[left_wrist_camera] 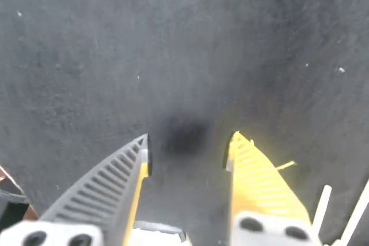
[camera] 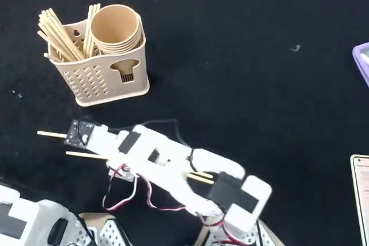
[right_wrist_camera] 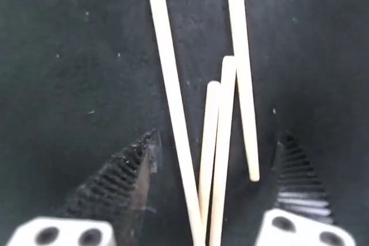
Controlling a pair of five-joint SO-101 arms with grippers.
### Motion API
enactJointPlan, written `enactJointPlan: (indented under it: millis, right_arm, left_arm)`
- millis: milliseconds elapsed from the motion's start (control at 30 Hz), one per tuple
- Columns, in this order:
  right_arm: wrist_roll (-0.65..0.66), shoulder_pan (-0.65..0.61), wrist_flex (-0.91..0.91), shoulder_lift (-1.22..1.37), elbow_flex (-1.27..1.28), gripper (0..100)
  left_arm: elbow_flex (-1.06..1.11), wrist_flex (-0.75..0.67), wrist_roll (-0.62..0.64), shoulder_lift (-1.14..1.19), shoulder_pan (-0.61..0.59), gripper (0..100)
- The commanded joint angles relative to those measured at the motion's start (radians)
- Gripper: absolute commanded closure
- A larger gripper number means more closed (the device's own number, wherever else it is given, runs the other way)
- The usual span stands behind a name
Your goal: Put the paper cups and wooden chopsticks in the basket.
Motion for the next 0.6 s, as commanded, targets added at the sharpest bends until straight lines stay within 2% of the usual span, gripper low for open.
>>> enactJointPlan:
  millis: [0, 133, 267, 333, 567]
  right_arm:
    - [0.002, -0.003, -0.006, 0.038, -0.094, 69.8]
    - [0.017, 0.046, -0.006, 0.084, -0.127, 71.4]
    - [0.143, 0.054, 0.023, 0.101, -0.133, 88.7]
    - [0.161, 0.048, 0.035, 0.101, -0.134, 98.6]
    - [0.16, 0.055, 0.063, 0.087, -0.125, 98.8]
  left_arm:
    - [-0.007, -0.011, -0.008, -0.031, 0.01, 78]
    - [-0.007, -0.011, -0.008, -0.031, 0.005, 78]
    - [-0.005, -0.008, -0.008, -0.031, 0.004, 78]
    - [-0.005, -0.006, -0.008, -0.031, 0.005, 78]
    - [-0.007, -0.006, -0.008, -0.032, 0.004, 78]
